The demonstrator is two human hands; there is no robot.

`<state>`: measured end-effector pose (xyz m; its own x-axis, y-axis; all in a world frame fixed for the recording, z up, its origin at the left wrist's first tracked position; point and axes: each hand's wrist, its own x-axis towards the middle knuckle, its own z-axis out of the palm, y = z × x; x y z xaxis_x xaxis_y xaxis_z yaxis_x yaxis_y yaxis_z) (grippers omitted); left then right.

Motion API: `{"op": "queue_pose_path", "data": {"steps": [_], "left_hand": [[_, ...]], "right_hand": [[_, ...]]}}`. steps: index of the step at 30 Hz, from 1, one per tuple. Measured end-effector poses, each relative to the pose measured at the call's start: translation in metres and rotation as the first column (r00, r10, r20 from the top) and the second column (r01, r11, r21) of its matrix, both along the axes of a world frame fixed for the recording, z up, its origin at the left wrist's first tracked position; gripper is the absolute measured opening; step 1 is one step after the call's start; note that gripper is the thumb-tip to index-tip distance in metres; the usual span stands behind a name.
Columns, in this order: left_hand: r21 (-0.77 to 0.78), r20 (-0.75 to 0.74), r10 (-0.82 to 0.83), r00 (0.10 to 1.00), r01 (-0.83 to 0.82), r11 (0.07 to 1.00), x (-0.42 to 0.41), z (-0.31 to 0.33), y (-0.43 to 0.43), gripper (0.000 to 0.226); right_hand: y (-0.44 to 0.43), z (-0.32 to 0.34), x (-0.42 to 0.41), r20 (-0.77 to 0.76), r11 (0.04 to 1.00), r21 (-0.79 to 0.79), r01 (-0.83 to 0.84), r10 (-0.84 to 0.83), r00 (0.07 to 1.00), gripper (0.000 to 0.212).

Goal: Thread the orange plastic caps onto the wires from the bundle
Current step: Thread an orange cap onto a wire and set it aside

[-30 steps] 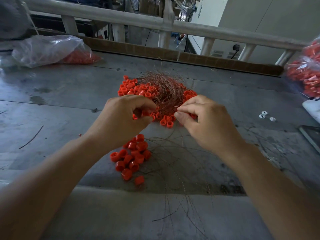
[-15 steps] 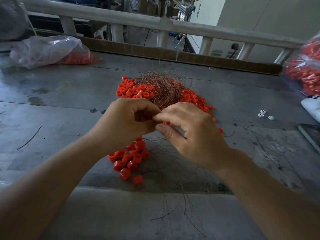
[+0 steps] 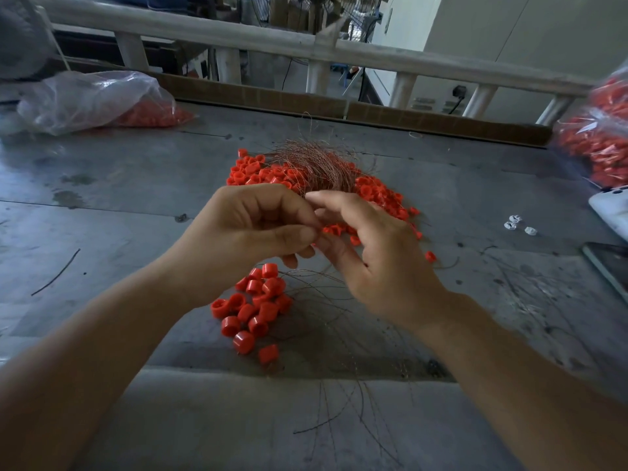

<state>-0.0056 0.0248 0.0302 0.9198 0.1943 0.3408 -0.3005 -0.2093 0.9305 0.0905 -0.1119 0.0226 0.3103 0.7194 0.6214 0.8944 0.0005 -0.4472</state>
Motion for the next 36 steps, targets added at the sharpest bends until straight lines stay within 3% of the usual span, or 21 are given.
{"op": "queue_pose_path", "data": {"steps": [7,14,17,20,26,29,36], "left_hand": [[-0.036,0.006,0.088,0.996,-0.088,0.995,0.000,0.002,0.002,0.013],[-0.023,-0.003,0.162,0.987,-0.162,0.986,0.000,0.005,0.002,0.018],[-0.051,0.008,0.231,0.973,-0.231,0.972,0.000,0.005,0.004,0.025],[-0.017,-0.021,0.286,0.958,-0.287,0.958,0.001,0.003,0.006,0.029],[0.045,-0.053,0.288,0.956,-0.286,0.957,0.001,0.003,0.005,0.026],[0.059,-0.073,0.291,0.954,-0.288,0.956,0.002,0.003,0.006,0.025],[0.003,-0.108,0.302,0.947,-0.303,0.953,0.004,-0.002,0.007,0.029]], "right_hand": [[-0.002,0.006,0.009,0.085,0.992,0.116,0.049,-0.059,0.995,0.009],[-0.003,0.005,0.012,0.054,0.988,0.146,0.050,-0.059,0.997,0.006],[-0.004,0.007,0.017,-0.059,0.971,0.226,0.081,-0.069,0.996,0.006],[-0.005,0.010,0.023,-0.295,0.947,0.286,0.144,-0.056,0.954,0.014],[-0.006,0.022,0.033,-0.712,0.835,0.453,0.313,0.128,0.690,0.020],[-0.010,0.029,0.038,-0.770,0.782,0.476,0.401,0.152,0.619,0.021],[-0.016,0.035,0.044,-0.780,0.703,0.534,0.470,0.195,0.595,0.021]]}}
